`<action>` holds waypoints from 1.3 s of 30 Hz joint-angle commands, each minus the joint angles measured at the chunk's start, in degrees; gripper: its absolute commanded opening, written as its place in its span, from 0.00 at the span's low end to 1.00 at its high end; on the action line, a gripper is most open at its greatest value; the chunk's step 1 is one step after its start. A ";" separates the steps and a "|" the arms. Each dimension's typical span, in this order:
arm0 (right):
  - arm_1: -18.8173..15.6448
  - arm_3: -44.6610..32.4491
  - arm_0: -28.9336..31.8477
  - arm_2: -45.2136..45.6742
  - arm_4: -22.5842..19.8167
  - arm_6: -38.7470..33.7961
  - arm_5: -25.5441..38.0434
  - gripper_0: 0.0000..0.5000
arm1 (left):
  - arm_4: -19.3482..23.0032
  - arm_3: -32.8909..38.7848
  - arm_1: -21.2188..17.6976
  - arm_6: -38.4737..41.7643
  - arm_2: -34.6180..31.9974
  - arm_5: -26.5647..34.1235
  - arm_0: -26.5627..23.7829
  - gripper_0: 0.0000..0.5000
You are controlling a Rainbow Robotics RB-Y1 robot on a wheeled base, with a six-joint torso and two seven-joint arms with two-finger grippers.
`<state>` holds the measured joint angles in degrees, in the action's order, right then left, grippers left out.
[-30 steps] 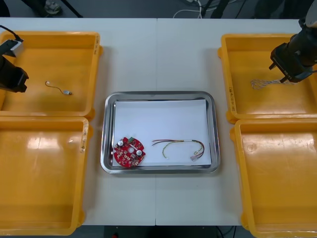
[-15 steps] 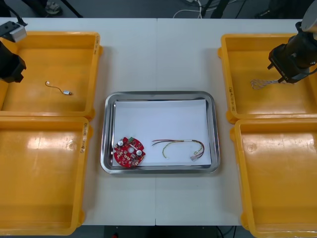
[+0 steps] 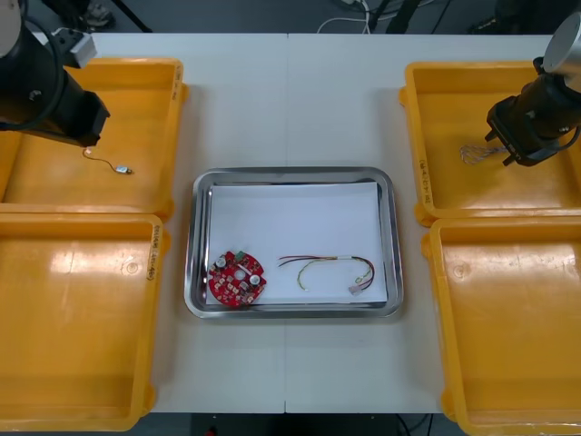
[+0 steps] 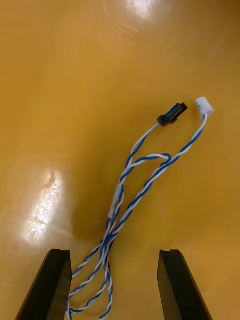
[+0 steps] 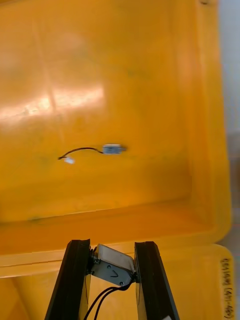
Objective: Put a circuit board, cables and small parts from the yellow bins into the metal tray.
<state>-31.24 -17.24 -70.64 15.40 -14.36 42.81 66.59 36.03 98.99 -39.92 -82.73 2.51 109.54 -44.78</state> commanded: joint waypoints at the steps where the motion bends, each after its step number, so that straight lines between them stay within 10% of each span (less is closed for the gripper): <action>1: 0.04 -0.43 -3.54 1.21 -0.58 -3.79 -1.38 1.00 | 1.41 4.73 2.04 6.62 3.03 0.46 0.14 0.00; 39: 0.04 5.20 -2.57 1.04 -3.13 -4.40 -3.93 1.00 | 0.97 1.56 8.63 26.57 28.60 -15.67 -3.12 0.00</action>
<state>-31.23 -12.28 -71.18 15.40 -16.83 39.94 63.21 38.19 102.25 -33.42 -61.01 29.26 95.58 -44.95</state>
